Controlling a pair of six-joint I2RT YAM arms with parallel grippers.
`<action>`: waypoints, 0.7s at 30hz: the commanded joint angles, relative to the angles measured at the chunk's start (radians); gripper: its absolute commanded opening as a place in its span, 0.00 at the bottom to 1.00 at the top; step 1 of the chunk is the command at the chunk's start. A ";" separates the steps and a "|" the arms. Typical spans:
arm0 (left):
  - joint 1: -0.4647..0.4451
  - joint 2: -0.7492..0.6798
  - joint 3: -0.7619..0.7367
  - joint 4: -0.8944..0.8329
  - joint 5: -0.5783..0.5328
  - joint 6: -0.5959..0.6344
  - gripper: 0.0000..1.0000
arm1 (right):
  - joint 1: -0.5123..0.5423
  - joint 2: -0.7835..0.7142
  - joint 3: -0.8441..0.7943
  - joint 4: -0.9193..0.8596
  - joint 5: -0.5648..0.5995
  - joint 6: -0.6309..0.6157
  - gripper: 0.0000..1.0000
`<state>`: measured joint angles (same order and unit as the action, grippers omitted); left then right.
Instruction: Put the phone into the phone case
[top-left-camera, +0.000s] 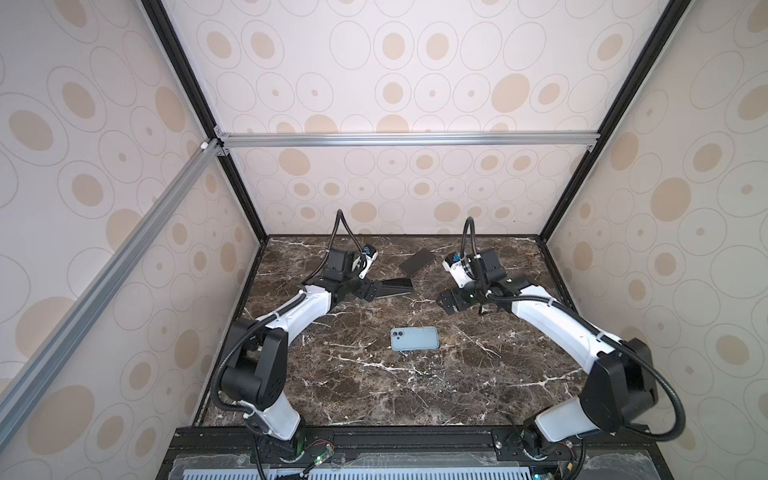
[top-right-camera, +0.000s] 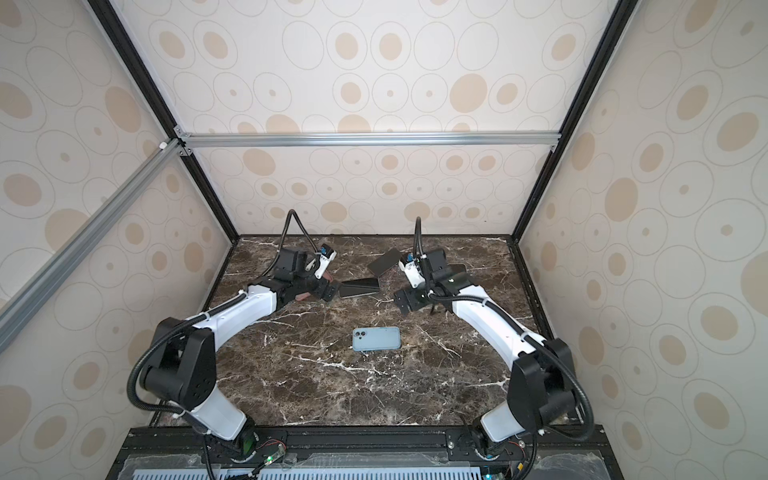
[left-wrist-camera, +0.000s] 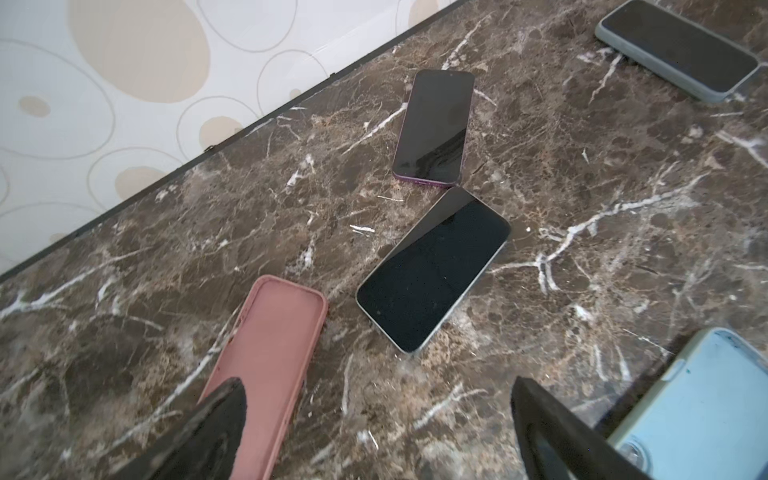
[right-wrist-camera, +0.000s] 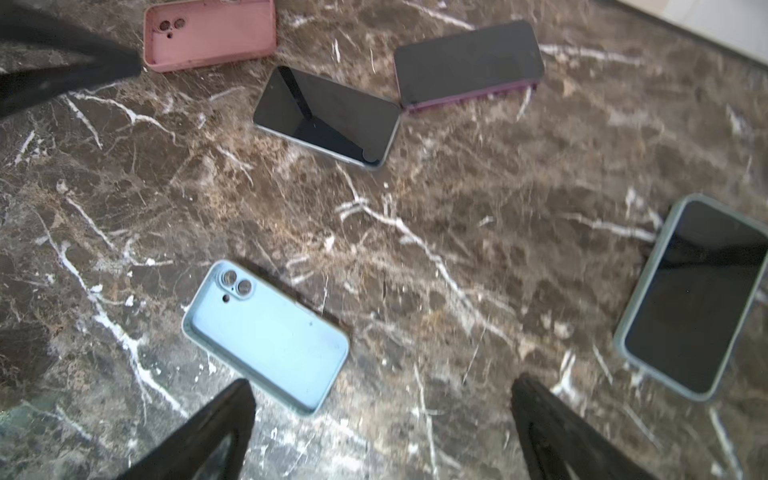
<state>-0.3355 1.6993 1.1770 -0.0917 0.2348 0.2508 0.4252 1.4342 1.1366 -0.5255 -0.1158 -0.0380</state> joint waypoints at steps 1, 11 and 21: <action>0.005 0.097 0.137 -0.082 0.093 0.246 1.00 | -0.002 -0.130 -0.101 0.041 0.037 0.099 0.99; 0.004 0.437 0.502 -0.438 0.107 0.541 1.00 | -0.005 -0.349 -0.297 0.057 0.065 0.144 0.99; 0.003 0.541 0.578 -0.467 0.117 0.603 1.00 | -0.004 -0.333 -0.333 0.097 0.005 0.180 0.99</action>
<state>-0.3336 2.2227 1.6913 -0.5026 0.3298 0.7815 0.4232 1.0931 0.8165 -0.4458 -0.0895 0.1181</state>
